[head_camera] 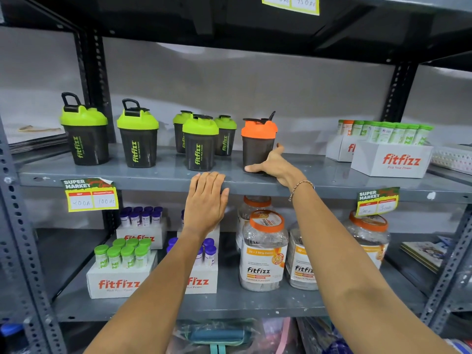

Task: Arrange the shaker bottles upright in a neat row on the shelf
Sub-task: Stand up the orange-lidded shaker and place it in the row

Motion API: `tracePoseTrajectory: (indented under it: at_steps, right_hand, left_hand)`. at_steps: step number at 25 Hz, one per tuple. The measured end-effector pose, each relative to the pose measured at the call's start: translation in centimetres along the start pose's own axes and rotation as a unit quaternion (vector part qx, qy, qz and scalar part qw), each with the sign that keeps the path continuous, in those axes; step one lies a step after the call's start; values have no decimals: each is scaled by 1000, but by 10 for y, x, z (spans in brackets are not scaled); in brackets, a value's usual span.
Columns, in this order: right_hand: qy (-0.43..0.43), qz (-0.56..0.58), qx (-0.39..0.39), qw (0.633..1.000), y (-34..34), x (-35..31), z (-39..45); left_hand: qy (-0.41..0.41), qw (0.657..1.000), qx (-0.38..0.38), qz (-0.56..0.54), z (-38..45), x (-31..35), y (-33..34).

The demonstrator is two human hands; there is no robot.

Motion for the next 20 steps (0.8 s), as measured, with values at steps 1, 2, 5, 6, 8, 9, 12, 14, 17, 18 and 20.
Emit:
tracePoseTrajectory:
  at_steps: [1,2,5,6,8,9,12,14,17,18,20]
  right_hand:
    - [1,17,-3,1000,-2,1,0]
    - [0,28,0,1000,-3,1,-1]
    - [-21,3,-1,1000,1,-1,-2]
    - [-21,-4,-9,1000,2,-1,-3]
    - [-13,17,-16,1000,0,-1,-2]
    - [-12,30,-14,999,-1,-1,-2]
    - [-28,21,-5,999,0,-2,-3]
    - [-35,-2,-8,999,3,-3,-5]
    - [-16,18,-23,999,0,-1,-3]
    - [-9,15,-31,999,-2,0,-2]
    - [0,4,-44,999,-4,0,-3]
  left_hand:
    - [1,1000,0,-3,0,0,0]
    - [2,1000,0,-4,0,1,-1]
    - [1,1000,1,-1,0,0,-2]
    - [0,1000,1,-1,0,0,-3]
    - [3,1000,-1,-2,0,1,-3]
    - [4,1000,-2,-3,0,1,-3]
    - [5,1000,-4,-1,0,0,-3]
    - [3,1000,-4,-2,0,0,-3]
    - [7,1000,1,-5,0,0,-3]
    - [10,1000,5,-4,0,0,-3]
    - [16,1000,10,-6,0,-1,-2]
Point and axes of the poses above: each hand's wrist, its own z-axis towards the middle knuckle, its own y-axis out of the palm, x = y × z, the point moved 4 cm from there along z, towards the middle knuckle, and after that the axes turned 12 degrees about -y, right-handed, at the moved point
